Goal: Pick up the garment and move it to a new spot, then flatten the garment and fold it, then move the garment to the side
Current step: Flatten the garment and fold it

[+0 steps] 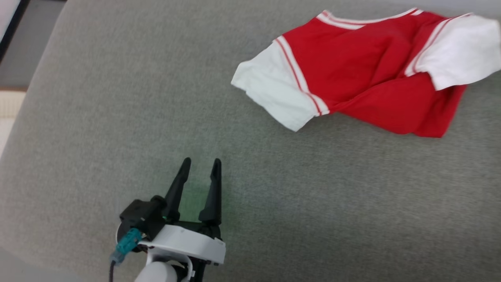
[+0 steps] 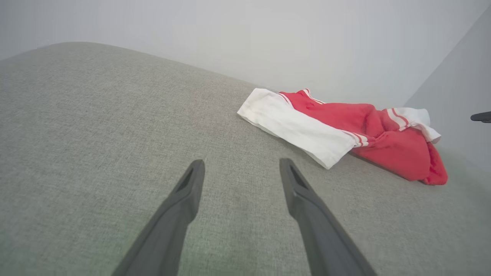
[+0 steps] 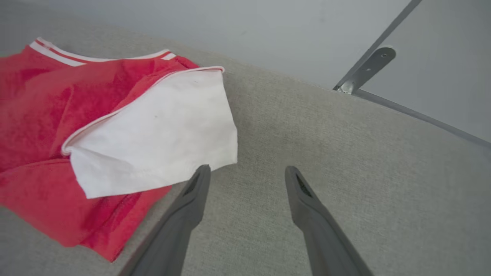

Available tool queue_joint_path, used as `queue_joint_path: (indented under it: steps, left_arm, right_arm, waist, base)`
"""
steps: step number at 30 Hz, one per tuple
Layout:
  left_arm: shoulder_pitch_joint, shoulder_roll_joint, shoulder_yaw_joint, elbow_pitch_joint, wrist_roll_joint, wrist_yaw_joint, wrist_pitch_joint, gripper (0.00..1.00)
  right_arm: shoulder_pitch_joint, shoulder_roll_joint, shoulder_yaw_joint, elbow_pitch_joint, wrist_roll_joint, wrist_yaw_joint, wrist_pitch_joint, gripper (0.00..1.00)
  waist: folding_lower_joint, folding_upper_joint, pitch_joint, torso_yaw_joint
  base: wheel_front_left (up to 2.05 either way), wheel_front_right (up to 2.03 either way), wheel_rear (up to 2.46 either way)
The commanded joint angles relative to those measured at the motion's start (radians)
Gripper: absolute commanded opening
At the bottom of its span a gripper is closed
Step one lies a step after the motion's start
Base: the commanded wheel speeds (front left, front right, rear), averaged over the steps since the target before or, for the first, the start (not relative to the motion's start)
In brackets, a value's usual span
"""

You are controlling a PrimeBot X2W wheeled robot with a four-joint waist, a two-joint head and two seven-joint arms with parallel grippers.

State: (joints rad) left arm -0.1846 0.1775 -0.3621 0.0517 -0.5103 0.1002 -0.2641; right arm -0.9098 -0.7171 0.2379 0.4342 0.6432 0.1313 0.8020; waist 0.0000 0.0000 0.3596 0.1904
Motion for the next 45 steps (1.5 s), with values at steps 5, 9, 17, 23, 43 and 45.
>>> queue_joint_path:
  steps: [5,9,17,23,43,45]
  left_arm:
    - [-0.023,-0.049,0.022,0.028,0.053,-0.052,0.000,1.00]
    - [-0.037,-0.075,0.037,0.045,0.080,-0.083,0.000,1.00]
    - [-0.058,-0.105,0.066,0.072,0.123,-0.122,0.000,1.00]
    - [-0.065,-0.117,0.088,0.087,0.134,-0.142,0.000,1.00]
    - [-0.075,-0.128,0.115,0.095,0.129,-0.173,0.000,1.00]
    - [-0.076,-0.128,0.114,0.091,0.122,-0.171,0.000,1.00]
  right_arm:
    - [-0.119,-0.024,0.082,0.078,0.044,-0.001,-0.006,1.00]
    - [-0.180,-0.028,0.135,0.126,0.050,-0.001,-0.040,1.00]
    - [-0.269,-0.006,0.221,0.218,0.070,-0.001,-0.112,1.00]
    - [-0.296,-0.009,0.274,0.257,0.114,-0.001,-0.145,0.02]
    - [-0.334,-0.002,0.420,0.346,0.191,-0.001,-0.153,0.00]
    - [-0.341,-0.001,0.430,0.353,0.196,-0.001,-0.151,0.00]
  waist:
    - [0.0000,0.0000,0.115,0.084]
    - [0.0000,0.0000,0.147,0.094]
    - [0.0000,0.0000,0.180,0.094]
    - [0.0000,0.0000,0.182,0.088]
    - [0.0000,0.0000,0.195,0.085]
    - [0.0000,0.0000,0.197,0.086]
  base:
    - [0.00,0.00,0.00]
    - [0.00,0.00,0.00]
    - [0.00,0.00,0.00]
    - [0.00,0.00,0.00]
    - [0.00,0.00,0.00]
    - [0.00,0.00,0.00]
